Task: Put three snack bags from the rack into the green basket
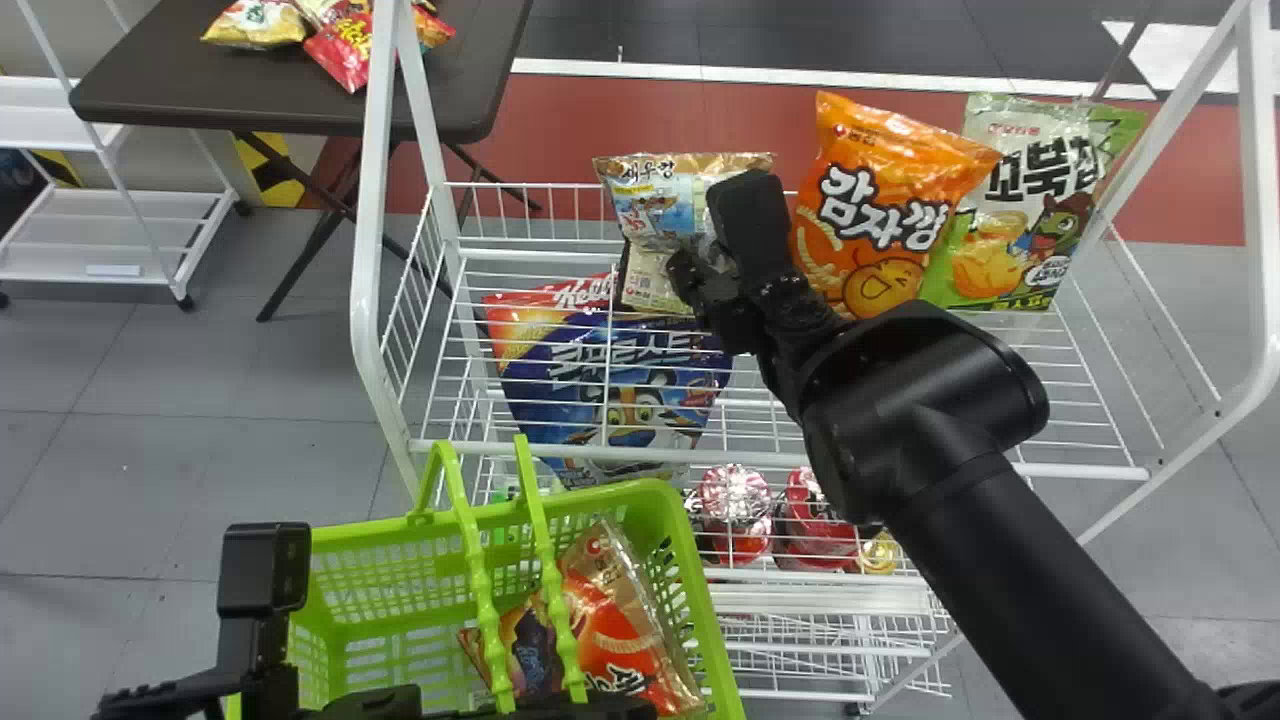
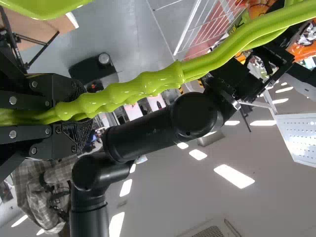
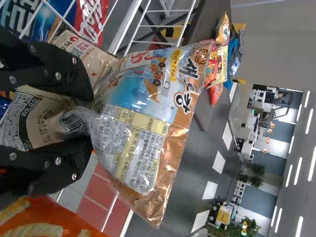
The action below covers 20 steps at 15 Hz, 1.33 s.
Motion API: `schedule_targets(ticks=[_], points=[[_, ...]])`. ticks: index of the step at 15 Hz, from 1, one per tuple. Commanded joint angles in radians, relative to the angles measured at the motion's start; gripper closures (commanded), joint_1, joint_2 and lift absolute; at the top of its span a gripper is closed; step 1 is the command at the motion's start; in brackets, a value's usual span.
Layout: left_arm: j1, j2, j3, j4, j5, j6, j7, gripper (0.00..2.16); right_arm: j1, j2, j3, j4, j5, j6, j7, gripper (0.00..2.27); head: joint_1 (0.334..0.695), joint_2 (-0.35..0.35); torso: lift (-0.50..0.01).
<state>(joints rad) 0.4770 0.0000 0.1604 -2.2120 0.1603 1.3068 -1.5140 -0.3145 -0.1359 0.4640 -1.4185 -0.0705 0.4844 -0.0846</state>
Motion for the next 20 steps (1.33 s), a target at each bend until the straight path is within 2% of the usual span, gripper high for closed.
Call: schedule_targets(ticks=[1, 4, 6, 8, 11, 13, 15, 18, 20], points=[[0.000, -0.003, 0.005, 0.000, 0.001, -0.001, -0.002, 2.15, 0.060, -0.021, -0.025, -0.103, -0.003, -0.003, 0.014, 2.25, 0.695, -0.029, 0.000], [0.000, -0.003, 0.025, 0.005, 0.015, 0.003, -0.002, 2.15, 0.161, -0.065, -0.053, -0.330, -0.014, 0.058, 0.042, 2.25, 0.695, -0.022, 0.000], [-0.003, -0.003, 0.041, 0.006, 0.025, 0.003, 0.000, 2.15, 0.219, -0.085, -0.079, -0.493, -0.023, 0.214, 0.071, 2.25, 0.695, -0.020, 0.000], [-0.008, -0.003, 0.048, 0.008, 0.038, 0.006, 0.009, 2.15, 0.273, -0.123, -0.105, -0.655, -0.058, 0.402, 0.088, 2.25, 0.695, -0.016, 0.000], [-0.024, -0.003, 0.062, 0.022, 0.048, 0.006, 0.028, 2.15, 0.371, -0.183, -0.179, -0.860, -0.169, 0.656, 0.123, 2.25, 0.695, -0.037, 0.000], [-0.035, -0.003, 0.062, 0.037, 0.053, 0.006, 0.028, 2.15, 0.403, -0.206, -0.209, -0.955, -0.219, 0.819, 0.143, 2.25, 0.695, -0.048, 0.000], [-0.037, -0.003, 0.059, 0.040, 0.053, 0.006, 0.029, 2.15, 0.436, -0.225, -0.223, -1.041, -0.232, 0.935, 0.160, 2.25, 0.695, -0.060, 0.000], [-0.040, -0.003, 0.054, 0.040, 0.054, 0.006, 0.031, 2.15, 0.465, -0.229, -0.280, -1.148, -0.362, 1.088, 0.174, 2.25, 0.695, -0.085, 0.000], [-0.041, -0.003, 0.047, 0.040, 0.054, 0.012, 0.035, 2.15, 0.474, -0.226, -0.281, -1.194, -0.417, 1.088, 0.177, 2.25, 0.695, -0.081, 0.000]])
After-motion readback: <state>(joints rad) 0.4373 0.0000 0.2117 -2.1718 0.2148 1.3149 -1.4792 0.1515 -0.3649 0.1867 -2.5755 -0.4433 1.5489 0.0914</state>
